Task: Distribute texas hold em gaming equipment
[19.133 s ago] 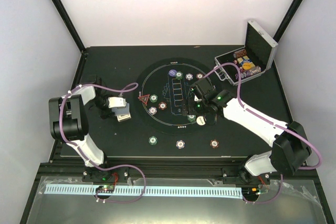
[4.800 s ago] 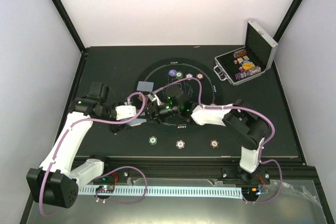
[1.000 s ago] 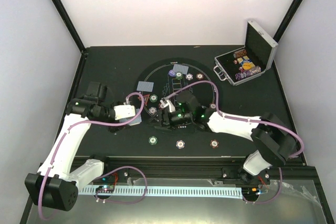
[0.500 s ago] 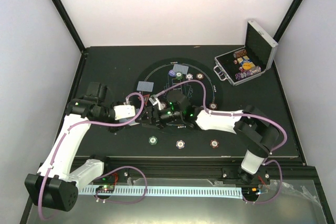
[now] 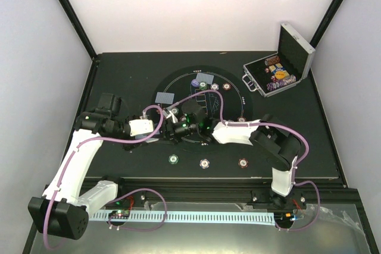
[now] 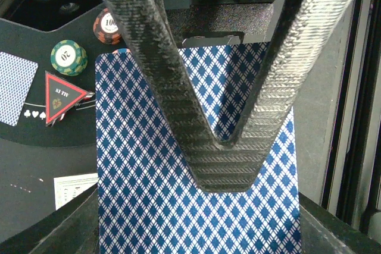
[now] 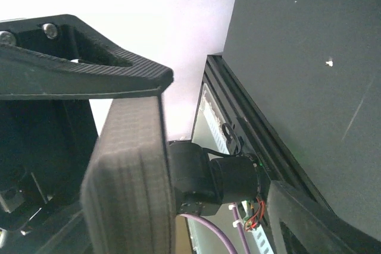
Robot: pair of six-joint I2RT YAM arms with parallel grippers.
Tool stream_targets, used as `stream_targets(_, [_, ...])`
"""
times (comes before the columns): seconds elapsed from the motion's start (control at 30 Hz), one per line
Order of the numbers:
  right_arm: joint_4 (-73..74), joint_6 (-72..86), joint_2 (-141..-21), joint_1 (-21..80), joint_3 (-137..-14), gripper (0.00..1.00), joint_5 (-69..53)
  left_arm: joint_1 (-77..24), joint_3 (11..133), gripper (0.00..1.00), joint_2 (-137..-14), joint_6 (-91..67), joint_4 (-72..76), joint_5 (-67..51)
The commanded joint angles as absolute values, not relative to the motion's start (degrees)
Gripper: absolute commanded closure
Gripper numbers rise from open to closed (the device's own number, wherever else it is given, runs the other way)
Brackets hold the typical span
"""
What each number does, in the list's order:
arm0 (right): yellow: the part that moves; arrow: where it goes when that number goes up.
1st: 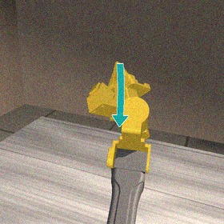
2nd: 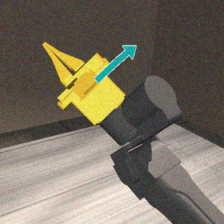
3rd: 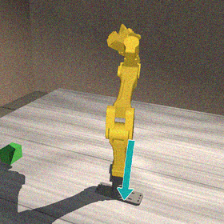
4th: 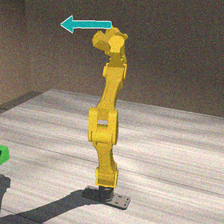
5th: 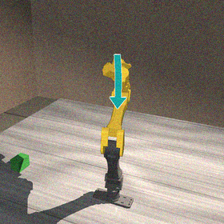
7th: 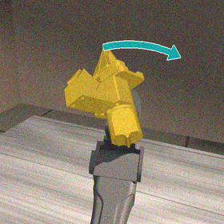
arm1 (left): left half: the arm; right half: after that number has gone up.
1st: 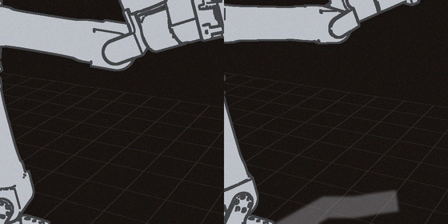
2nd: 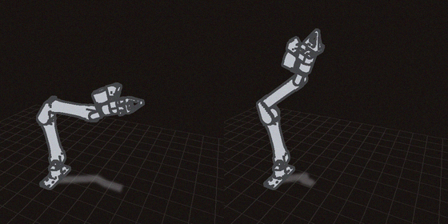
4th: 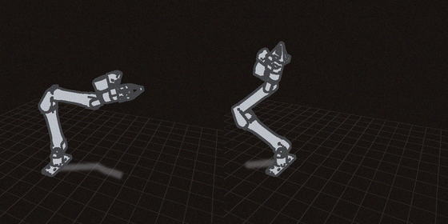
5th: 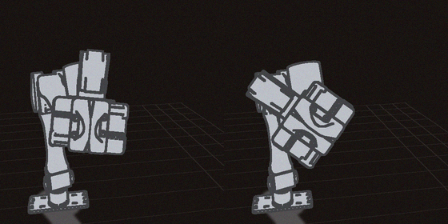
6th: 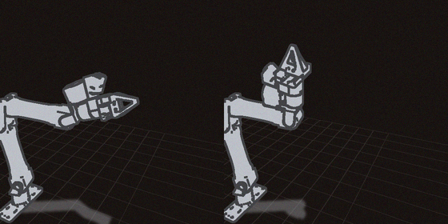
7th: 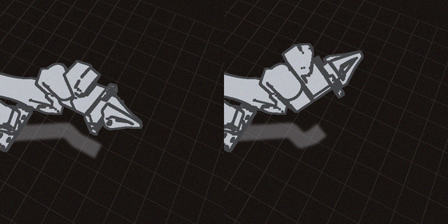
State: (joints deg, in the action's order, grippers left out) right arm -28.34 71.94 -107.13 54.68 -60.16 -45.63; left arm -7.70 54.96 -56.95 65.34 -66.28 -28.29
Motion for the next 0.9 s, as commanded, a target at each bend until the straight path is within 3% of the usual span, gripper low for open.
stream_targets(0.0, [-28.68, 71.18, -108.56, 55.04, -62.05, 0.32, -47.11, -7.92, 56.6, 0.98, -56.53, 66.18, -67.39, -28.59])
stream_targets(0.33, [-28.12, 69.97, -107.71, 52.23, -58.74, 0.4, -47.21, -7.85, 56.8, 0.98, -56.25, 66.44, -67.84, -28.3])
stream_targets(0.73, [-22.35, 66.75, -103.48, 51.7, -58.2, 0.63, -46.0, -7.85, 56.69, 0.98, -56.25, 66.27, -67.72, -28.25])
stream_targets(0.87, [-20.18, 65.57, -102.31, 51.58, -57.96, 0.65, -45.67, -7.87, 56.69, 0.98, -56.41, 66.3, -67.71, -28.27])
